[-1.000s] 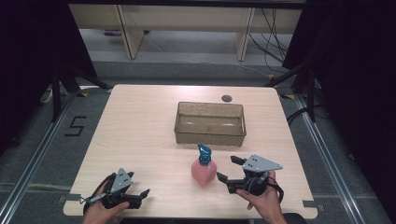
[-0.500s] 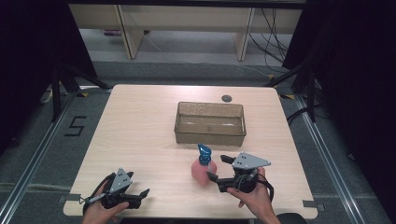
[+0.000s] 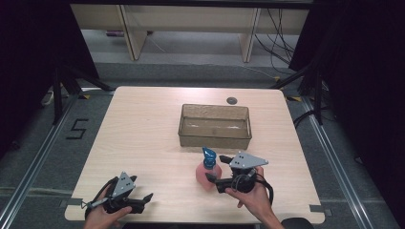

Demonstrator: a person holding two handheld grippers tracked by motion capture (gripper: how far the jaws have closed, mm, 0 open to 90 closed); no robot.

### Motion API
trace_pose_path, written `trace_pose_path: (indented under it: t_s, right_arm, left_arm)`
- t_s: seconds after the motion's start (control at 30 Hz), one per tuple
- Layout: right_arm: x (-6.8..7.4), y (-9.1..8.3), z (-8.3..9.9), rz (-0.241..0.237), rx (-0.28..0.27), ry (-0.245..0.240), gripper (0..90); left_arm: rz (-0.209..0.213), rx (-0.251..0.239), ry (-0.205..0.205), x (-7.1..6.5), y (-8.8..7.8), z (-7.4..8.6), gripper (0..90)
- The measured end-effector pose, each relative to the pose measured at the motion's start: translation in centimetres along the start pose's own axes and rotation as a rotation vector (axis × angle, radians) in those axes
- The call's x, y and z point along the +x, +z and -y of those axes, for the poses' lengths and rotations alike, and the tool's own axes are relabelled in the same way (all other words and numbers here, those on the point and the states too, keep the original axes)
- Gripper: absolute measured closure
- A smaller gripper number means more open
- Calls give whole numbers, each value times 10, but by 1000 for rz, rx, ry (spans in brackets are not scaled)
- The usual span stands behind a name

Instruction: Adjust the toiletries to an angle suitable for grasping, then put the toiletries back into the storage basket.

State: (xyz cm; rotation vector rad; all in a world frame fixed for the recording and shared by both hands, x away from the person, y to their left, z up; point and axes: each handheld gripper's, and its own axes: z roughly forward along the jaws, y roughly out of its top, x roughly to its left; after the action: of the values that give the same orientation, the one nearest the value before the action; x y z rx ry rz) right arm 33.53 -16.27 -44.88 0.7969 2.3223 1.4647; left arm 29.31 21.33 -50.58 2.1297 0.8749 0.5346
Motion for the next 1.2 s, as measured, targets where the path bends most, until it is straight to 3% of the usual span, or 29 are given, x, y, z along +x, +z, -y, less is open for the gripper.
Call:
trace_pose_path:
  t_s: [0.07,0.47,0.57,0.6,0.8,0.83,0.87,0.97,1.0,1.1,1.2]
  right_arm:
    - [1,1,-1,0,19,3,219]
    - [-1,13,-4,7,1,-14,233]
    - [0,14,-5,-5,21,11,238]
    - [-2,15,-6,-2,7,-17,246]
    - [-1,18,-7,-14,11,1,254]
    - [-2,19,-8,-5,3,-17,257]
    - [-1,19,-8,-4,11,4,258]
    - [-2,21,-8,-4,5,-5,269]
    - [-3,21,-8,4,-3,-28,274]
    - [-1,23,-8,-12,2,8,284]
    - [-2,23,-8,-16,6,-2,295]
  left_arm:
    - [6,-1,-3,0,0,0,150]
    - [-3,-1,5,0,0,0,150]
    - [1,-2,0,0,0,0,150]
    - [0,-3,-3,0,0,0,150]
    - [1,-12,-16,-1,0,0,150]
    - [0,-12,-17,-1,0,0,150]
    - [1,-2,16,1,-1,-1,150]
    - [-4,-9,13,1,0,-1,150]
    - [-3,-5,16,2,-1,-1,150]
    - [-4,-7,15,2,-1,-1,150]
    - [-19,-16,25,1,0,0,150]
